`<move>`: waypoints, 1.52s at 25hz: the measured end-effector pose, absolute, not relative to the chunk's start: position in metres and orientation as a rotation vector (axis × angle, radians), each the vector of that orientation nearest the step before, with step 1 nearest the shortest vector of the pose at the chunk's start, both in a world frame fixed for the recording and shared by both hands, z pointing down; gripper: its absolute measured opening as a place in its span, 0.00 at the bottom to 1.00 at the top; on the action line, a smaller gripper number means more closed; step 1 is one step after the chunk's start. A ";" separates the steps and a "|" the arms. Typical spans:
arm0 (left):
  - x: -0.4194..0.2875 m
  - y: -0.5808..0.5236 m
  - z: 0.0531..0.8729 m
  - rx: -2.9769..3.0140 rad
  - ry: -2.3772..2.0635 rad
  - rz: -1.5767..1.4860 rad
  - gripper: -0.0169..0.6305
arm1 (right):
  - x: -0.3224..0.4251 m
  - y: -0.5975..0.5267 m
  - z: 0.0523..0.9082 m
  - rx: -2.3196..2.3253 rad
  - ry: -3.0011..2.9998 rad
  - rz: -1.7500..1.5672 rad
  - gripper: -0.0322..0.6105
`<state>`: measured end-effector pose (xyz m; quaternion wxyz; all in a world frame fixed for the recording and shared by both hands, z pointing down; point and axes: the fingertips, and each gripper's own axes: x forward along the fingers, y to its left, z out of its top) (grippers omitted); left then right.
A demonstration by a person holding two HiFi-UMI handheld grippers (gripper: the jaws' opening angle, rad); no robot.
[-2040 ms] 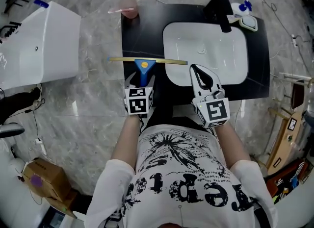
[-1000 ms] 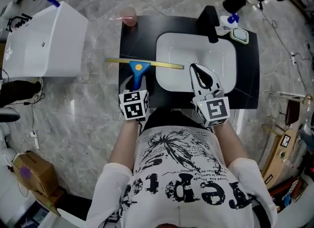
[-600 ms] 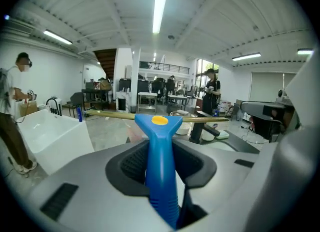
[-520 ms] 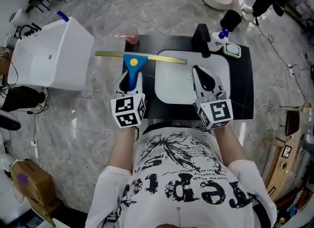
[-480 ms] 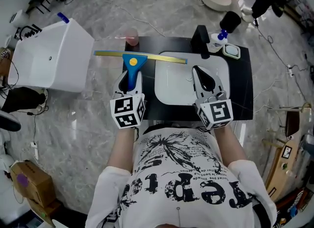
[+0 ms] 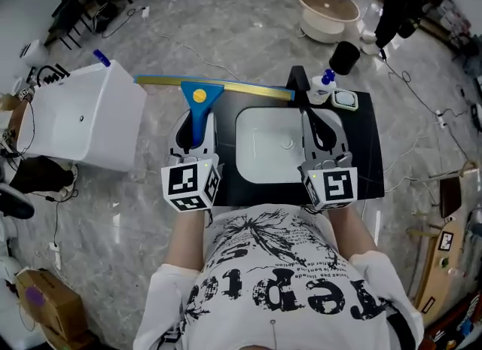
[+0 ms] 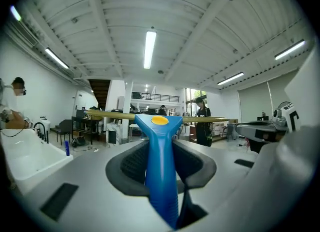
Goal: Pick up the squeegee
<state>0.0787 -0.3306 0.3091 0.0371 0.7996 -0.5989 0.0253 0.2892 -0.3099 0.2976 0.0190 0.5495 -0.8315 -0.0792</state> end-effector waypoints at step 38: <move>0.078 -0.315 0.325 2.417 -1.786 0.118 0.24 | 0.280 -0.292 0.297 1.587 -2.635 -0.337 0.07</move>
